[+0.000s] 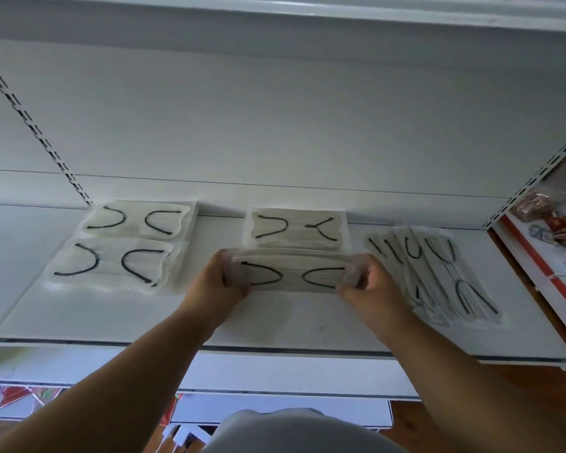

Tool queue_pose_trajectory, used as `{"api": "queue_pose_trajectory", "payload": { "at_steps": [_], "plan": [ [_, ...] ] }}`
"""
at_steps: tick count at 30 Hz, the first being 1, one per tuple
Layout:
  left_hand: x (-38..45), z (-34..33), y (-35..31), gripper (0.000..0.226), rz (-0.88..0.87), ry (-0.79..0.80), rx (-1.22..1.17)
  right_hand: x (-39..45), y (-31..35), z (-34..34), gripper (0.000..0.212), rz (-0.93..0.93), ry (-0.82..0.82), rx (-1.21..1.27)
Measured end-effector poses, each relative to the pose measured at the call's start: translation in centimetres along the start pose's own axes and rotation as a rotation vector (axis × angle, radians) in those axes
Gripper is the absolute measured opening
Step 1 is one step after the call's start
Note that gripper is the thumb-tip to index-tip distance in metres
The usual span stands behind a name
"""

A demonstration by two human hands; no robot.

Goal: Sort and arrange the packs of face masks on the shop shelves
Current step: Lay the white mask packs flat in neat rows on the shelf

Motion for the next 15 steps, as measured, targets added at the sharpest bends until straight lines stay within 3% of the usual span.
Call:
{"api": "queue_pose_trajectory", "payload": {
  "at_steps": [3,7,12,15],
  "plan": [
    [0.1,-0.2,-0.6,0.040,-0.073,-0.015,0.183,-0.1,0.2,-0.5,0.028,0.020,-0.001,-0.047],
    [0.1,-0.2,-1.1,0.032,-0.139,-0.052,0.247,0.2,0.9,-0.1,0.016,0.089,-0.081,-0.053],
    [0.4,-0.3,0.0,0.014,-0.087,-0.090,0.396,-0.4,-0.4,-0.6,0.037,0.034,-0.073,-0.114],
    [0.7,0.0,0.3,0.016,-0.098,-0.079,0.410,-0.1,-0.3,-0.2,0.035,0.047,-0.114,-0.137]
  ]
}}
Point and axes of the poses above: each hand's wrist, its own x-axis towards the middle knuckle, its own z-axis out of the back of the hand, y = z × x, the point moved 4 cm from there along x, towards the middle knuckle, and after that the axes turned 5 degrees about -y, right-handed, at the moved point
